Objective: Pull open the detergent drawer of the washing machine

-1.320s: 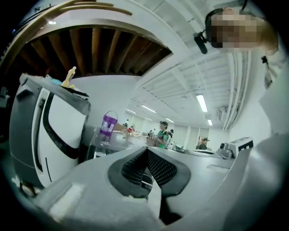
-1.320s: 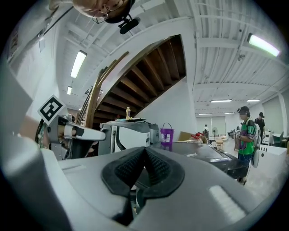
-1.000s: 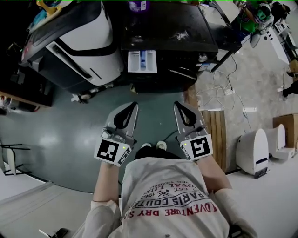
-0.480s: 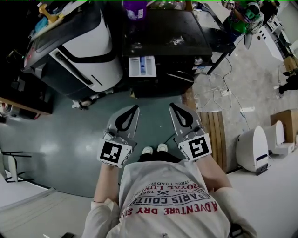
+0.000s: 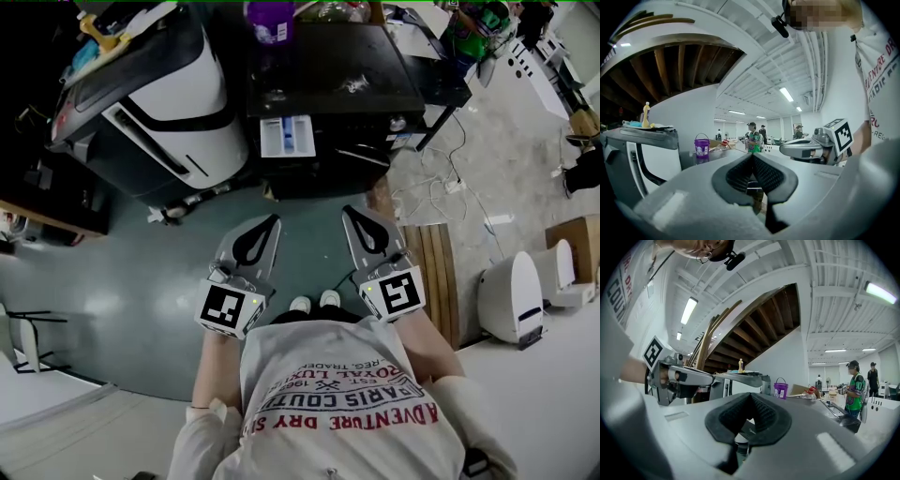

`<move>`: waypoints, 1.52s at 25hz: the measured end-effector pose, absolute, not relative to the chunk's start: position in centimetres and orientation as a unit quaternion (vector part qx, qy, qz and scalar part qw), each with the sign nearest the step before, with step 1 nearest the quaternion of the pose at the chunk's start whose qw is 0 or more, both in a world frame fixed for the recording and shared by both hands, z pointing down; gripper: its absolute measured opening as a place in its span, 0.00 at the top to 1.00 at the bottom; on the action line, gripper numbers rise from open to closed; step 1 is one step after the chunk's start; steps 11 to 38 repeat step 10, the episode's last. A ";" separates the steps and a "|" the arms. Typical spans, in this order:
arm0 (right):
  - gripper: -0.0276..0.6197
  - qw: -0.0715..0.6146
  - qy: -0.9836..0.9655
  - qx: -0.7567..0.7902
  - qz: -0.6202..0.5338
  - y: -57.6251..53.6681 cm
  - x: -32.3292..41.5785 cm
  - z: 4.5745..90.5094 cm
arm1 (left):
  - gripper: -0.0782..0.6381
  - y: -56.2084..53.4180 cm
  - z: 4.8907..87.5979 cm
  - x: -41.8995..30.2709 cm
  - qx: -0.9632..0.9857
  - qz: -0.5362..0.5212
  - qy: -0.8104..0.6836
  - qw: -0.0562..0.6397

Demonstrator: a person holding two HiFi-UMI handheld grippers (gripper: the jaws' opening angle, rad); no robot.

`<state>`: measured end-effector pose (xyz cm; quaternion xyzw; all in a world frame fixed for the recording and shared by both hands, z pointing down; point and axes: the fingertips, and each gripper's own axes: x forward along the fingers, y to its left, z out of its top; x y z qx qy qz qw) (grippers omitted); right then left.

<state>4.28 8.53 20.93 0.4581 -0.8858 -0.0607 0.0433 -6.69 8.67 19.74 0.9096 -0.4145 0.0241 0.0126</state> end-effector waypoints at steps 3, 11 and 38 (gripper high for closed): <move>0.96 0.043 -0.887 0.456 -0.060 8.5 4.2 20.9 | 0.89 8.2 20.1 -6.7 0.907 0.030 -0.420 0.013; 0.96 0.042 -0.888 0.453 -0.063 8.0 3.8 20.5 | 0.89 7.5 19.0 -7.2 0.903 0.027 -0.428 0.023; 0.96 0.042 -0.888 0.453 -0.063 8.0 3.8 20.5 | 0.89 7.5 19.0 -7.2 0.903 0.027 -0.428 0.023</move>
